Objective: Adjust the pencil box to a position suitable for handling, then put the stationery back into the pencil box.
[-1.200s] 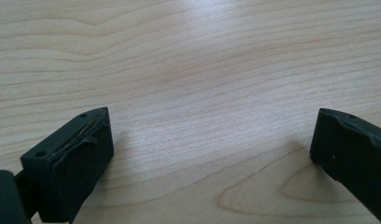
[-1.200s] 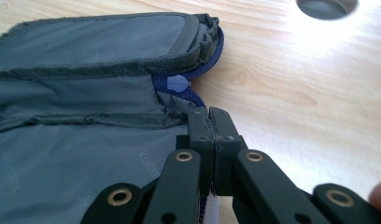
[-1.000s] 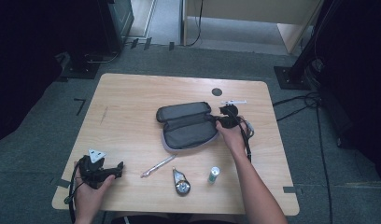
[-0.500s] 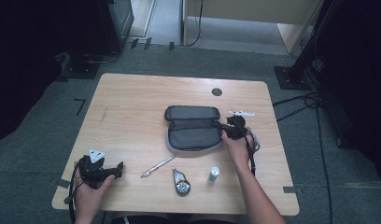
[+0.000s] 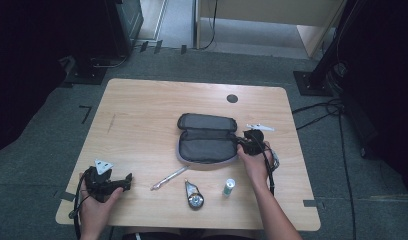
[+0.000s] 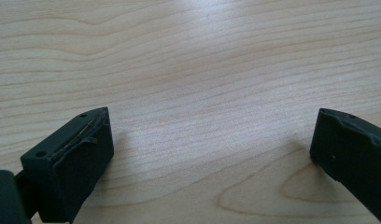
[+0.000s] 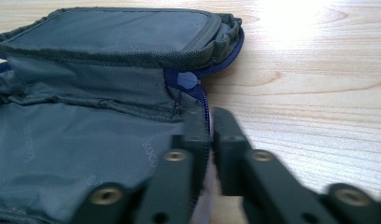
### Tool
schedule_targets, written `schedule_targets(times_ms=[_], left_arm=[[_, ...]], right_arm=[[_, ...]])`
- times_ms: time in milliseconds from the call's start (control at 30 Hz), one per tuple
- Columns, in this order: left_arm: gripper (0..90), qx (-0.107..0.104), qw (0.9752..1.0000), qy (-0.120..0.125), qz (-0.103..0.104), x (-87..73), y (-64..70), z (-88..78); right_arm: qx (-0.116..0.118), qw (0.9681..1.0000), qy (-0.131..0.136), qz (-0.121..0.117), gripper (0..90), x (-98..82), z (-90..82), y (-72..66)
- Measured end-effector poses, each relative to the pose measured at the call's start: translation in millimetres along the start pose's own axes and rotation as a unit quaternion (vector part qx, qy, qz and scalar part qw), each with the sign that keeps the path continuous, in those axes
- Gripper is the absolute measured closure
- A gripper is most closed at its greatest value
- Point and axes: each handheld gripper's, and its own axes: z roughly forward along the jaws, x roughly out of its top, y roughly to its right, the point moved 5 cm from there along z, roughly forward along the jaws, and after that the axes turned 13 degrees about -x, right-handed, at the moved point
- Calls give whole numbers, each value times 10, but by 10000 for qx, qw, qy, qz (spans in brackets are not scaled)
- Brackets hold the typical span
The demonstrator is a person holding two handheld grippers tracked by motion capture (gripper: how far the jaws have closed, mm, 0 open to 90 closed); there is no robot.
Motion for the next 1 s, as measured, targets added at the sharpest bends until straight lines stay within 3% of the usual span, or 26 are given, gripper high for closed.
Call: schedule_targets(times_ms=[67,200,233,267,333,500,1000], left_arm=[[0,0,10000,0,-1,0,0,0],[0,-2,10000,4,-7,0,1,0],[0,-2,10000,4,-7,0,1,0],[0,-2,10000,4,-6,0,1,0],[0,-2,10000,3,-5,0,1,0],[0,-1,10000,4,-6,0,1,0],[0,-2,10000,4,-7,0,1,0]], right_arm=[[42,10000,6,60,748,2,-16,7],[228,9997,42,-120,569,-6,-110,3],[228,9997,42,-120,569,-6,-110,3],[206,9992,161,-298,473,-15,-184,-1],[194,9985,247,-438,432,-25,-258,6],[657,9963,440,-347,383,-67,-450,54],[813,9916,769,-647,357,-245,-901,56]])
